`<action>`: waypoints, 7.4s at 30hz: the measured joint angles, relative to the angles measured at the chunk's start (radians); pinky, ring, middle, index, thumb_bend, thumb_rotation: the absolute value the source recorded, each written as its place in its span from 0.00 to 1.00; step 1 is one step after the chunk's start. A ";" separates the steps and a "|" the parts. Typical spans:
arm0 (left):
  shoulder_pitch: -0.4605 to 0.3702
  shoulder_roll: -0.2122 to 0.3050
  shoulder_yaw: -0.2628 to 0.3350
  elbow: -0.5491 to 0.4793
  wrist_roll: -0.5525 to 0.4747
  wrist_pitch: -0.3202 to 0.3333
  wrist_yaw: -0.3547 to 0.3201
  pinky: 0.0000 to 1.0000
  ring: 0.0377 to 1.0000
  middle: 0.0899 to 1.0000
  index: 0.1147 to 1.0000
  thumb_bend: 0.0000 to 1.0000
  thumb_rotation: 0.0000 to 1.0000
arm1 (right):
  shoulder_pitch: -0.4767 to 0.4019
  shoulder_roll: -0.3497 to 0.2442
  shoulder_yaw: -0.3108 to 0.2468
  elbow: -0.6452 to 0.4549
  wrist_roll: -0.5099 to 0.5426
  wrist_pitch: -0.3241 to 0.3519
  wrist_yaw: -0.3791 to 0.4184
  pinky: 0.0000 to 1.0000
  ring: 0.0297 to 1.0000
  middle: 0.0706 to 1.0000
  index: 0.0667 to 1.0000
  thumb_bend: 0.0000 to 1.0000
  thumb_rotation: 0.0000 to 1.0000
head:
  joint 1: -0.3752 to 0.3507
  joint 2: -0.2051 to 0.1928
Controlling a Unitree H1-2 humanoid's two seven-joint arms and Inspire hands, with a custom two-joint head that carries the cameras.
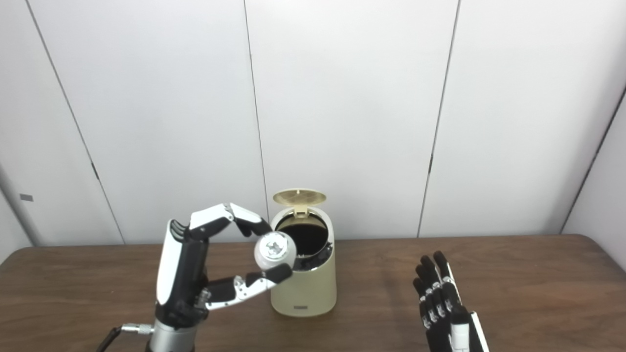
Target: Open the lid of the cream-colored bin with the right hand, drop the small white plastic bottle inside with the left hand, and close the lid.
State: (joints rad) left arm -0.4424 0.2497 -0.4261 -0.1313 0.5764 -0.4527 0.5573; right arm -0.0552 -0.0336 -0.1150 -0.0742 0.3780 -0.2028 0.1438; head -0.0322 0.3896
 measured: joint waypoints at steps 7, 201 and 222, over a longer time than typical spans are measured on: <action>-0.049 0.057 -0.086 0.048 0.072 0.000 0.081 0.35 0.45 0.43 0.40 0.50 0.00 | 0.001 0.007 -0.002 0.000 0.000 -0.016 0.000 1.00 0.97 0.95 0.97 0.84 0.86 | -0.012 -0.006; 0.183 -0.217 0.486 0.246 -0.566 0.007 -0.506 0.73 0.78 0.78 0.77 0.20 0.81 | -0.765 -0.398 0.394 -0.231 -0.996 0.436 0.418 0.86 0.95 0.90 0.88 1.00 0.93 | -0.012 -0.040; 0.183 -0.232 0.467 0.227 -0.547 0.009 -0.500 0.71 0.77 0.78 0.77 0.22 0.84 | -0.879 -0.381 0.511 0.053 -1.090 0.396 0.485 0.96 0.99 0.91 0.88 1.00 0.98 | -0.006 -0.035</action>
State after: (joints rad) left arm -0.2596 0.0173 0.0405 0.0959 0.0296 -0.4433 0.0576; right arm -0.9346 -0.4148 0.3960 -0.0207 -0.7119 0.1930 0.6288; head -0.0383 0.3543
